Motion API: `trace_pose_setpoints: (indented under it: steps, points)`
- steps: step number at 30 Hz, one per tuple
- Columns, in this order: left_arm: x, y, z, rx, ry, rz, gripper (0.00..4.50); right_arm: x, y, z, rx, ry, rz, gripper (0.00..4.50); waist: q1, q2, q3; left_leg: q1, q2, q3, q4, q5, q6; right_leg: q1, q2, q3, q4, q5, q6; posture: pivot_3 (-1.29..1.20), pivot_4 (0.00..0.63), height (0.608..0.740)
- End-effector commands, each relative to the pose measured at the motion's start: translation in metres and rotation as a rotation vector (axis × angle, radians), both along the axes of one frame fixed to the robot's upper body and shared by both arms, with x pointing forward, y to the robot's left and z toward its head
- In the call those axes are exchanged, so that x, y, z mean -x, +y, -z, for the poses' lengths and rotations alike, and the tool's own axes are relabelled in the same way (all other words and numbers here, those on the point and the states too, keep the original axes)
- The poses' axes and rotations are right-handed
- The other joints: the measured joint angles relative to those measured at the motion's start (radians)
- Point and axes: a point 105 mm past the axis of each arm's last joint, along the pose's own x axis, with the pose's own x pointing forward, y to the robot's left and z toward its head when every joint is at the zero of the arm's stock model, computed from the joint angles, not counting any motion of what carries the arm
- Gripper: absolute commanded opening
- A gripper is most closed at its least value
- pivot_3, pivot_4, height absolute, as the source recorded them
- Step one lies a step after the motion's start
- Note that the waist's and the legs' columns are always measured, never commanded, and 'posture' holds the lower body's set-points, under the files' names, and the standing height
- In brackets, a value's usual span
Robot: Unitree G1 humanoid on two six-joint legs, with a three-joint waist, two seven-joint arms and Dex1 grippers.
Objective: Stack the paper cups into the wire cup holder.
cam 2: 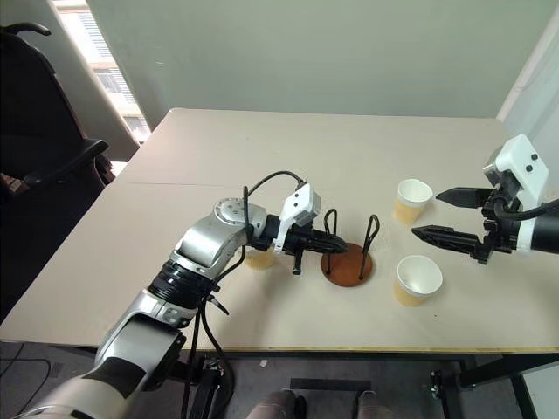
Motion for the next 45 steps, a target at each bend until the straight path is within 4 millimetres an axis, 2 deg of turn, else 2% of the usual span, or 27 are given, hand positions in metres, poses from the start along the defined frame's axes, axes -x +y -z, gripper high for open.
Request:
trace_pose_setpoints:
  steps: [1, 5, 8, 11, 16, 23, 28, 35, 39, 45]
  points:
    - [-0.001, -0.003, 0.006, -0.018, -0.044, -0.008, 0.04, 0.004, 0.002, -0.014, 0.014, -0.071, -0.004, 4.40, 0.000, 0.000, 0.000, 0.000, 0.000, 0.000, 0.000, 0.000, 0.000, 0.000, 0.000, 0.000, 0.000, 0.000, 0.000, 0.00, 0.150, 0.740]
    - [0.005, -0.006, 0.012, -0.013, -0.008, -0.002, 0.04, 0.002, 0.002, -0.014, 0.020, -0.074, -0.006, 4.40, 0.000, 0.000, 0.000, 0.001, -0.001, 0.000, 0.000, 0.001, 0.001, 0.001, 0.000, 0.000, 0.000, -0.001, 0.002, 0.00, 0.150, 0.740]
    - [0.014, -0.005, 0.016, -0.024, 0.030, 0.031, 0.88, 0.002, 0.001, -0.014, 0.024, -0.075, -0.009, 4.40, 0.000, 0.000, 0.000, 0.002, -0.001, 0.000, 0.000, 0.001, 0.002, 0.003, 0.000, 0.001, 0.000, -0.001, 0.002, 0.00, 0.150, 0.740]
    - [0.017, -0.001, 0.018, -0.041, 0.028, 0.036, 1.98, 0.000, 0.001, -0.015, 0.025, -0.078, -0.013, 4.40, -0.001, 0.000, 0.000, 0.002, -0.001, 0.000, 0.000, 0.001, 0.002, 0.002, 0.000, 0.001, 0.000, -0.001, 0.002, 0.00, 0.150, 0.740]
    - [0.001, 0.011, 0.015, -0.075, -0.080, -0.049, 3.79, -0.006, 0.003, -0.016, 0.027, -0.097, -0.017, 4.40, -0.001, 0.000, 0.000, 0.002, -0.002, 0.000, 0.000, 0.001, 0.002, 0.002, 0.000, 0.001, 0.000, -0.001, 0.003, 0.00, 0.150, 0.740]
    - [-0.003, 0.022, -0.001, -0.049, -0.120, -0.073, 3.79, -0.019, 0.000, -0.022, 0.033, -0.134, -0.004, 4.40, 0.000, 0.000, 0.000, 0.002, -0.002, 0.000, 0.000, 0.001, 0.003, 0.002, 0.000, 0.002, 0.000, -0.002, 0.003, 0.00, 0.150, 0.740]
    - [0.008, 0.037, -0.009, -0.074, -0.143, -0.032, 3.79, -0.041, 0.002, -0.033, 0.017, -0.193, -0.011, 4.40, -0.005, 0.000, 0.000, 0.002, -0.002, 0.000, 0.000, 0.000, 0.004, 0.002, -0.001, 0.002, 0.000, -0.001, 0.003, 0.00, 0.150, 0.740]
    - [0.013, 0.051, -0.042, -0.013, -0.176, -0.045, 3.79, -0.086, 0.011, -0.035, 0.092, -0.246, -0.024, 4.40, -0.010, 0.000, 0.000, 0.003, -0.002, 0.000, 0.000, -0.002, 0.006, 0.001, -0.001, 0.001, 0.001, 0.000, 0.000, 0.00, 0.150, 0.740]
    - [0.014, 0.063, -0.057, 0.001, -0.198, -0.062, 3.79, -0.111, 0.018, -0.014, 0.244, -0.240, -0.044, 4.40, -0.010, 0.001, 0.000, 0.003, -0.001, -0.001, 0.000, -0.002, 0.007, 0.001, -0.001, 0.000, 0.002, 0.001, -0.001, 0.00, 0.150, 0.740]
    - [0.008, 0.088, -0.068, 0.020, -0.193, -0.149, 3.79, -0.129, 0.011, 0.002, 0.390, -0.213, -0.059, 4.40, -0.007, 0.001, 0.000, 0.000, -0.001, -0.002, -0.001, -0.002, 0.006, -0.002, -0.001, -0.001, 0.001, 0.001, -0.002, 0.00, 0.150, 0.740]
